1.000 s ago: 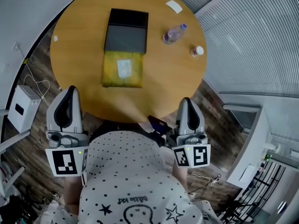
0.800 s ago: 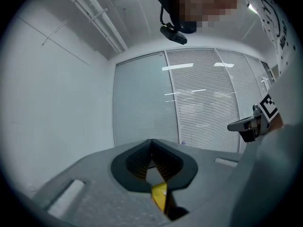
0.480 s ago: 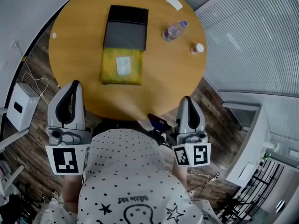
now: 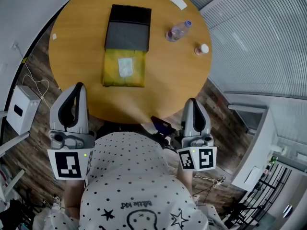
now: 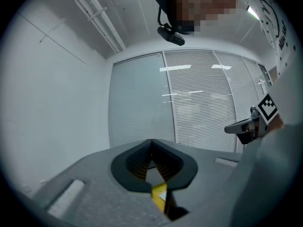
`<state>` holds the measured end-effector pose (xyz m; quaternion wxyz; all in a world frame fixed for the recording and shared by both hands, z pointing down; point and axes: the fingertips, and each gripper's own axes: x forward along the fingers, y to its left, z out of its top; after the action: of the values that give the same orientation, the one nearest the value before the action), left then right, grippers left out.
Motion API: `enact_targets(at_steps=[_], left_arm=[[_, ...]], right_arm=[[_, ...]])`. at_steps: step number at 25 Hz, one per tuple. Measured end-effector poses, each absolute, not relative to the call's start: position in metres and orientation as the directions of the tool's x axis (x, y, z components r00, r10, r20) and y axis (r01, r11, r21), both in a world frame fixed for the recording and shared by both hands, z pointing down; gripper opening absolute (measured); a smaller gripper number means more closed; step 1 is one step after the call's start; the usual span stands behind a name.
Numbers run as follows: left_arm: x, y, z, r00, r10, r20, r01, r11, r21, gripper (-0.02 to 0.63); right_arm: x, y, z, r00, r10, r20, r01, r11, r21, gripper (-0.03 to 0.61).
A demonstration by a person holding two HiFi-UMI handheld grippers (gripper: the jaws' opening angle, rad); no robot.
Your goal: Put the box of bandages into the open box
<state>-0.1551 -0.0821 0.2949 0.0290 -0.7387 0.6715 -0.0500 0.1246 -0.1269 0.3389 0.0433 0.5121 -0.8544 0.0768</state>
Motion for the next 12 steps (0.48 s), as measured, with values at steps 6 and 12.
enact_targets(at_steps=[6, 12], left_arm=[[-0.153, -0.0842, 0.2942, 0.1, -0.995, 0.03, -0.989, -0.102, -0.107, 0.009], [-0.1511, -0.0834, 0.2973, 0.106, -0.994, 0.041, -0.99, -0.109, -0.09, 0.009]], right_arm=[[0.1249, -0.1286, 0.3369, -0.472, -0.869, 0.147, -0.882, 0.464, -0.086, 0.003], [0.1277, -0.1271, 0.3359, -0.462, -0.874, 0.149, -0.887, 0.455, -0.081, 0.003]])
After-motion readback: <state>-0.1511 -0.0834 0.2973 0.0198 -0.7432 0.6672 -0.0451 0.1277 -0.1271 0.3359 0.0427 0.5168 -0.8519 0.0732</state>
